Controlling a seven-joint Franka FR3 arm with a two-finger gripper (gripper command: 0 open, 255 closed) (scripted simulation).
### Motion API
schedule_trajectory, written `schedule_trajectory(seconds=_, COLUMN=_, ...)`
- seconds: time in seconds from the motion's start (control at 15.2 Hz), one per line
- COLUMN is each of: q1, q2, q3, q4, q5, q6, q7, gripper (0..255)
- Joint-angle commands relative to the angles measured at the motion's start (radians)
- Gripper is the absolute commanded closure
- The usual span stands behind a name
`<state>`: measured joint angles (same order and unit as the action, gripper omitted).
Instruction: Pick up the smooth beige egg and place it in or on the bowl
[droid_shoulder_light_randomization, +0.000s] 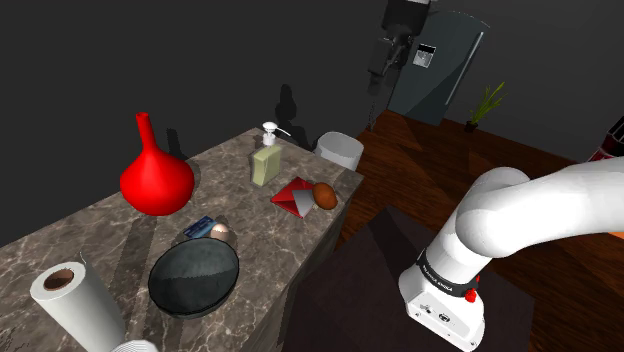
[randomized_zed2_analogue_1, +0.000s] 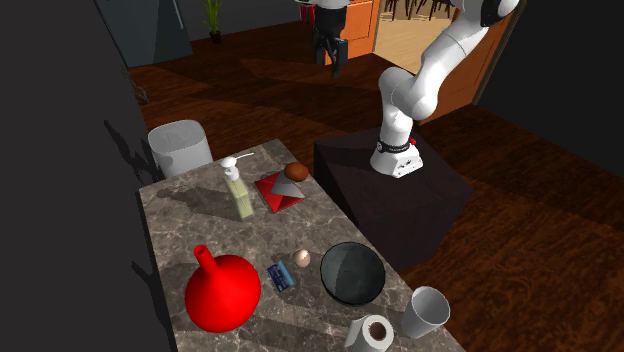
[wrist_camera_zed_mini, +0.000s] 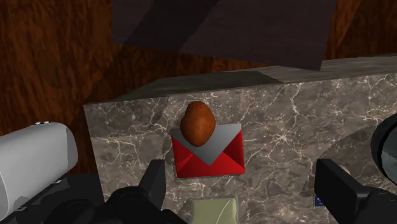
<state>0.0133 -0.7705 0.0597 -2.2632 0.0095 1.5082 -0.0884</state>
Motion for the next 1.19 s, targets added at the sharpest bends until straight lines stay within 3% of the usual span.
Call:
schedule_trajectory(seconds=0.0, q1=0.0, q2=0.0, q3=0.0, q4=0.0, q5=0.0, q6=0.0, q7=0.0, gripper=0)
schedule_trajectory(seconds=0.59, q1=0.028, q2=0.161, q3=0.144, q4=-0.088, q5=0.065, q6=0.216, q7=0.155, gripper=0)
schedule_trajectory(seconds=1.12, q1=0.042, q2=0.389, q3=0.27, q4=-0.081, q5=0.077, q6=0.405, q7=0.3, gripper=0)
